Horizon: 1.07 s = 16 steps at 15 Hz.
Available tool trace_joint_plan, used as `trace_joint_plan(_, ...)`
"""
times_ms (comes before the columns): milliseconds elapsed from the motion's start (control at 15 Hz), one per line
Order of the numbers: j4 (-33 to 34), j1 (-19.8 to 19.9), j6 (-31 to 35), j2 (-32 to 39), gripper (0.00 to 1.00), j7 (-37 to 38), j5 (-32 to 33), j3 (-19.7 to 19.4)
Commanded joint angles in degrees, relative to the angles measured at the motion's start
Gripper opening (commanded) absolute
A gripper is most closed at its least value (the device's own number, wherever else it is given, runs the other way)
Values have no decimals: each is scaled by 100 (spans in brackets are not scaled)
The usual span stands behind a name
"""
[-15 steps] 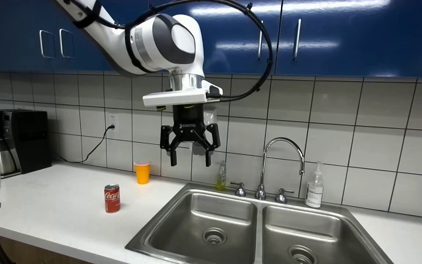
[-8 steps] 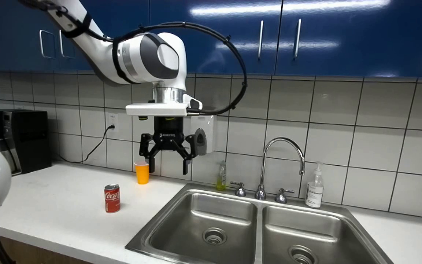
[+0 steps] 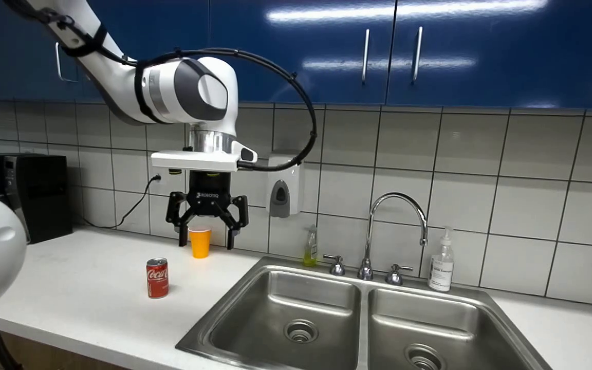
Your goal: Pick up the Coca-Cola soda can and put it inside the sink
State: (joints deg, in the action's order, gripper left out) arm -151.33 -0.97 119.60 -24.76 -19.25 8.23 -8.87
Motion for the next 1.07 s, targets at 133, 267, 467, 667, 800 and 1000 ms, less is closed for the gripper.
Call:
trace_joint_plan(133, -361, -347, 343, -206, 100, -251, -431, 268)
trace_joint_plan(267, -417, -499, 523, -155, 100, -256, -585, 343)
trace_joint_plan(467, -446, -724, 879, 0, 100, -255, -828, 443)
trace_joint_plan(667, -447, -933, 1305, 266, 100, -222, -1021, 571)
trace_joint_plan(800, -430, -1053, 1597, 460, 100, -202, -1124, 668)
trace_joint_plan(1000, -363, -1195, 2034, 806, 100, -176, -1236, 825)
